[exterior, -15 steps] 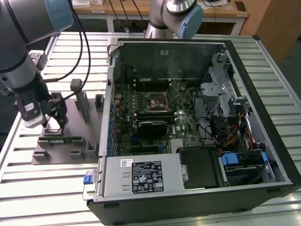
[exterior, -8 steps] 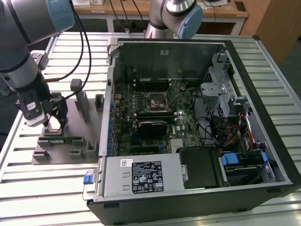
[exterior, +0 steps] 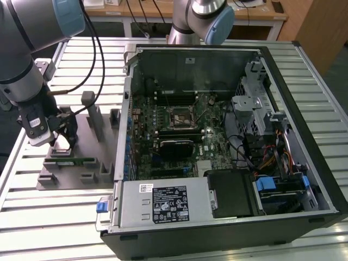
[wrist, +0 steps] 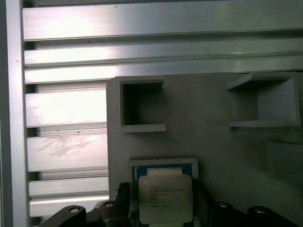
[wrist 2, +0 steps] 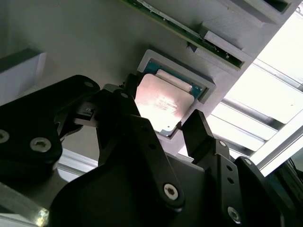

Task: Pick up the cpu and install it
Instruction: 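Pick up the cpu and move it towards the insertion slot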

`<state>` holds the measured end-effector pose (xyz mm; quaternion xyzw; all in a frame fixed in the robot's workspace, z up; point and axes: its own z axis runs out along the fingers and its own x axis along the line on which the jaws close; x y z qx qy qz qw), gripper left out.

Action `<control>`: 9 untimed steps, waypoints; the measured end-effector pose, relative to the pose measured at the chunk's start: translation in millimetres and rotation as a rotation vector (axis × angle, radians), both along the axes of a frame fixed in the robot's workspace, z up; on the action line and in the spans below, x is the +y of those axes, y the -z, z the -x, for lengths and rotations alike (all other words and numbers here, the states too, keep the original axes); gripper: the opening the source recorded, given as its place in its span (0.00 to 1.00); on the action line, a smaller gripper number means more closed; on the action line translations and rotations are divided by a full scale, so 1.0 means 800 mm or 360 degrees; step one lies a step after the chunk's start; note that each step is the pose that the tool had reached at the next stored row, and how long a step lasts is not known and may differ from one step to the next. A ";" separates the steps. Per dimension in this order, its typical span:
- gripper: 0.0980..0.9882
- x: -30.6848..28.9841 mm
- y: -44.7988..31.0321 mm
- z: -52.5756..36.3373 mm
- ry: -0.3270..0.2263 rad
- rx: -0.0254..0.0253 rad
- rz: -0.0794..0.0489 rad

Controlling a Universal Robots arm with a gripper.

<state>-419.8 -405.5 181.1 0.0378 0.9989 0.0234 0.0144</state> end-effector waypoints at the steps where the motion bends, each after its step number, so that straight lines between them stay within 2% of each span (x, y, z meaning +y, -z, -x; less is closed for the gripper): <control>1: 0.62 0.0000 0.0000 0.000 0.0000 -0.00001 0.0000; 9: 0.62 0.0000 0.0000 0.000 0.0000 0.00000 0.0000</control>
